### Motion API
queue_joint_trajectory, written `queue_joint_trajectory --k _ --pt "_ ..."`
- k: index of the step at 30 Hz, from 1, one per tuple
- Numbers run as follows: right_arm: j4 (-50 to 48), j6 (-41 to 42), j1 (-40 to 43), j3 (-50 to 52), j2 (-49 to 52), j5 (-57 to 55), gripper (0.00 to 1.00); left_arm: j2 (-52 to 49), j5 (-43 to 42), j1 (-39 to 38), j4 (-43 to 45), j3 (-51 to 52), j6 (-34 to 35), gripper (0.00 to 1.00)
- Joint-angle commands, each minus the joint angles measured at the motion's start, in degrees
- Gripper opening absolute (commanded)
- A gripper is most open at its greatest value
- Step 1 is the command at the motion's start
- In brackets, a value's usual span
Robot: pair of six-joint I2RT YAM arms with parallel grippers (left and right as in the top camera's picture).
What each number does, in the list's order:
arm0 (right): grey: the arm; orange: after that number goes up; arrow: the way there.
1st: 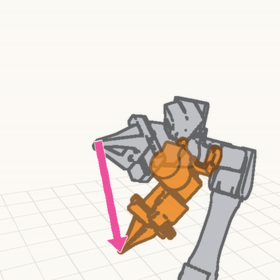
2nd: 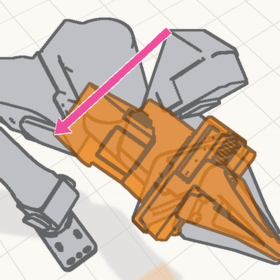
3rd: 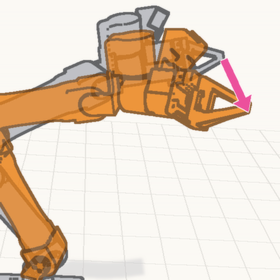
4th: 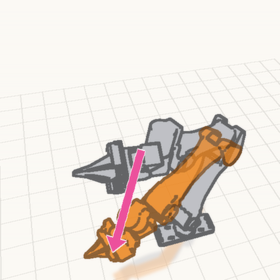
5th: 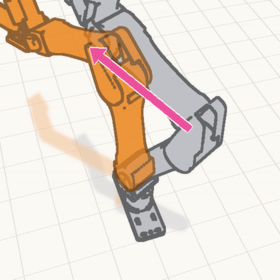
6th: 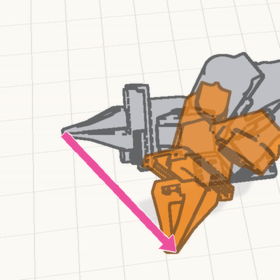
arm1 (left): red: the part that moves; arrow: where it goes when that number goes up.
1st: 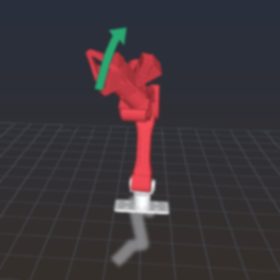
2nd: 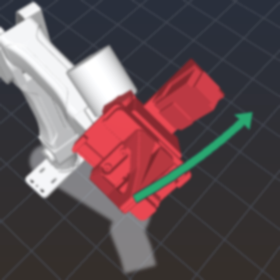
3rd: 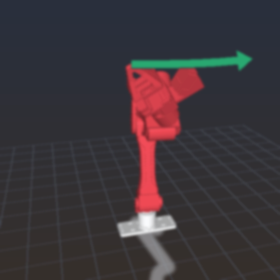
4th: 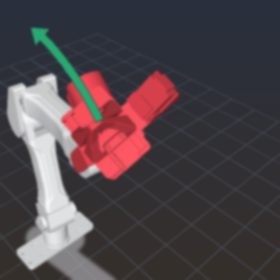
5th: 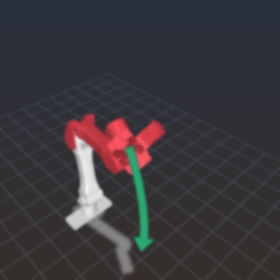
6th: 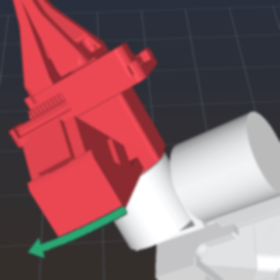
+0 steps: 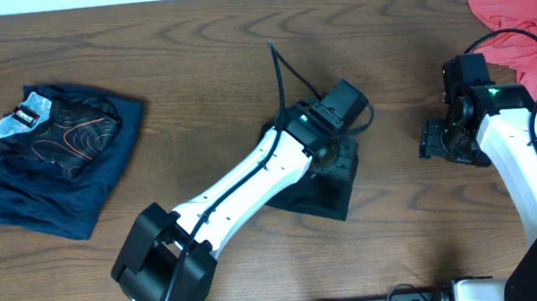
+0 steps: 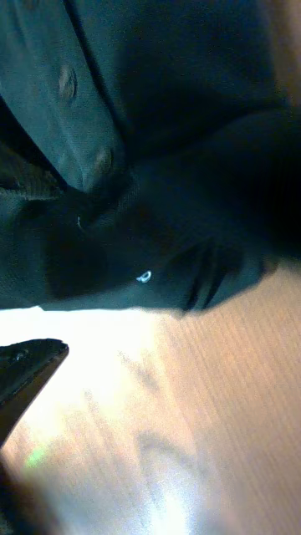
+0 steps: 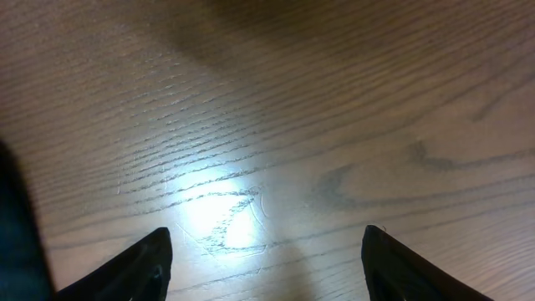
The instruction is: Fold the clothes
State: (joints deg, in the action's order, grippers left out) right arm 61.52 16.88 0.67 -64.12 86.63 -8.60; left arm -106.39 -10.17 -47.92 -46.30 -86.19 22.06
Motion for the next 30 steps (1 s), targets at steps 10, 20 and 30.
queue_joint_trajectory --k 10,20,30 --pt "-4.3 -16.3 -2.6 -0.3 0.3 30.8 0.74 13.7 12.8 10.8 -6.3 -2.0 -3.6 0.64" --pt "-5.4 -15.4 -15.0 7.3 2.2 31.1 0.88 9.6 8.9 23.8 -8.6 -0.7 -3.6 0.64" --pt "-15.8 -10.8 -18.8 14.3 2.1 35.6 0.01 9.2 8.9 24.4 -9.4 -0.6 -3.6 0.64"
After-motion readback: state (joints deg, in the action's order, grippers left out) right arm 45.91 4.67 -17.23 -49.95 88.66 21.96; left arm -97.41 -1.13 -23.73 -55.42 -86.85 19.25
